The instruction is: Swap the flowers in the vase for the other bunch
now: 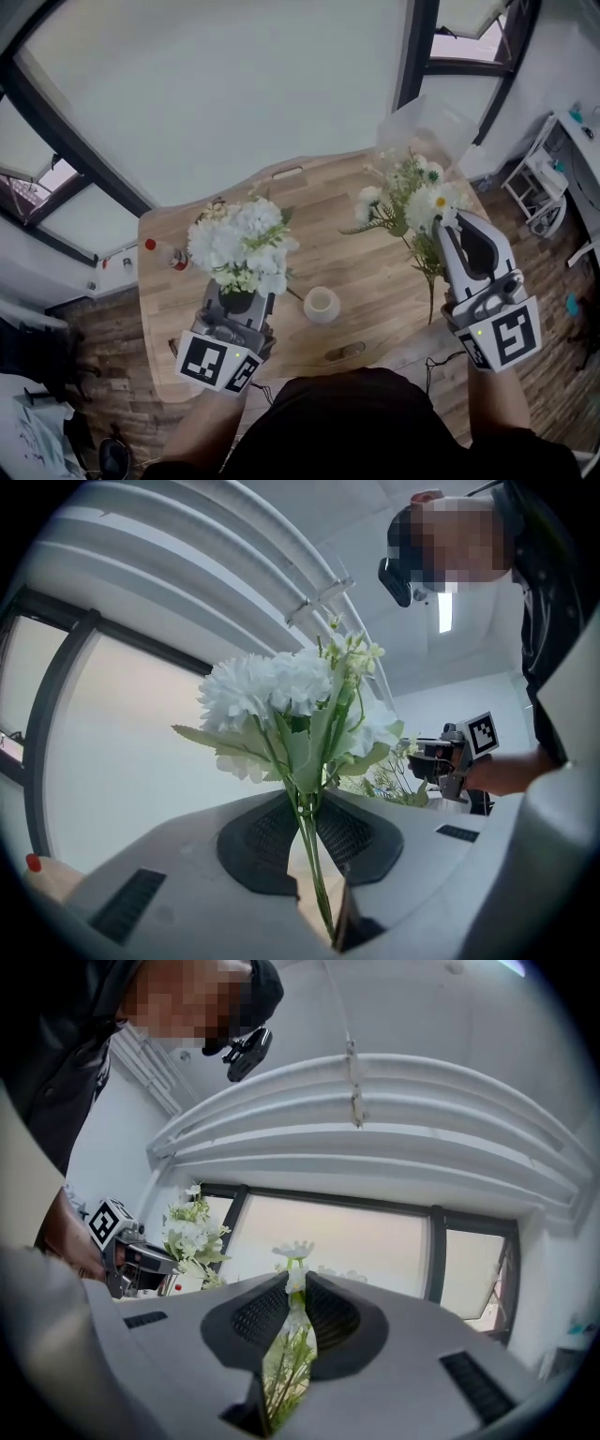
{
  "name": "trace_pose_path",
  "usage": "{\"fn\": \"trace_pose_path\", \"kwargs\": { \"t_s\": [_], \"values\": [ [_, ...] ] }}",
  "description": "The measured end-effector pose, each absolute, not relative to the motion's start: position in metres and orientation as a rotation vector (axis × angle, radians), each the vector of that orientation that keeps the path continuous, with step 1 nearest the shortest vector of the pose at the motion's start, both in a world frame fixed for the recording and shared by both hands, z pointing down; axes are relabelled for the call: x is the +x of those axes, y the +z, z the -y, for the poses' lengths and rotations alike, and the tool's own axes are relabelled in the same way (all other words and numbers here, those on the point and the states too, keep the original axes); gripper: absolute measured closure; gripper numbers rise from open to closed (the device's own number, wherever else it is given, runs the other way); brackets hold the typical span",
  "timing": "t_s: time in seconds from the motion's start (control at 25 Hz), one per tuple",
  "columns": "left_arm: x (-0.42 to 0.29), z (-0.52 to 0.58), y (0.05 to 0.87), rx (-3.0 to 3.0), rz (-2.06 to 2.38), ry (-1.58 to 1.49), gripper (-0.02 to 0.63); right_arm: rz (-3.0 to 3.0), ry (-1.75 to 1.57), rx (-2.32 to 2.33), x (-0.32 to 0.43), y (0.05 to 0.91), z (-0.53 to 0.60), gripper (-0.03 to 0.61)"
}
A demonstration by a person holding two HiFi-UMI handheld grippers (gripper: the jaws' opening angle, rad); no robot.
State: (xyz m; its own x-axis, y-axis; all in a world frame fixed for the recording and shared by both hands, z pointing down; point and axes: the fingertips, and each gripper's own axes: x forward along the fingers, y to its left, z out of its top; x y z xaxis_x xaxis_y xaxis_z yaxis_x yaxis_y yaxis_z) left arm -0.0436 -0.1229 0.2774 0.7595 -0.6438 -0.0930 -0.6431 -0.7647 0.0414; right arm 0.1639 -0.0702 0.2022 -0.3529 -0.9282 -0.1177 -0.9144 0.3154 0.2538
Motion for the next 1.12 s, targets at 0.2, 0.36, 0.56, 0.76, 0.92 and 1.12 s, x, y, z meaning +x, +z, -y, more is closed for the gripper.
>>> {"fn": "trace_pose_path", "kwargs": {
  "t_s": [0.2, 0.36, 0.56, 0.76, 0.92, 1.12],
  "values": [
    [-0.023, 0.118, 0.289, 2.952, 1.019, -0.142, 0.563, 2.395, -0.444, 1.810, 0.186, 0.213, 0.060, 0.508],
    [-0.010, 0.119, 0.300, 2.970, 0.970, -0.109, 0.563, 2.327, -0.431, 1.858, 0.198, 0.221, 0.059, 0.508],
    [0.002, 0.118, 0.314, 2.992, 0.949, -0.065, 0.563, 2.310, -0.390, 1.901, 0.211, 0.229, 0.054, 0.509],
    [0.003, 0.112, 0.334, 3.005, 0.927, -0.033, 0.563, 2.274, -0.352, 1.932, 0.218, 0.242, 0.041, 0.511],
    [0.006, 0.115, 0.352, 2.995, 0.914, -0.013, 0.563, 2.257, -0.312, 1.937, 0.225, 0.253, 0.040, 0.511],
    [0.007, 0.117, 0.373, 2.999, 0.895, 0.025, 0.563, 2.249, -0.273, 1.950, 0.230, 0.265, 0.039, 0.511]
  ]
}}
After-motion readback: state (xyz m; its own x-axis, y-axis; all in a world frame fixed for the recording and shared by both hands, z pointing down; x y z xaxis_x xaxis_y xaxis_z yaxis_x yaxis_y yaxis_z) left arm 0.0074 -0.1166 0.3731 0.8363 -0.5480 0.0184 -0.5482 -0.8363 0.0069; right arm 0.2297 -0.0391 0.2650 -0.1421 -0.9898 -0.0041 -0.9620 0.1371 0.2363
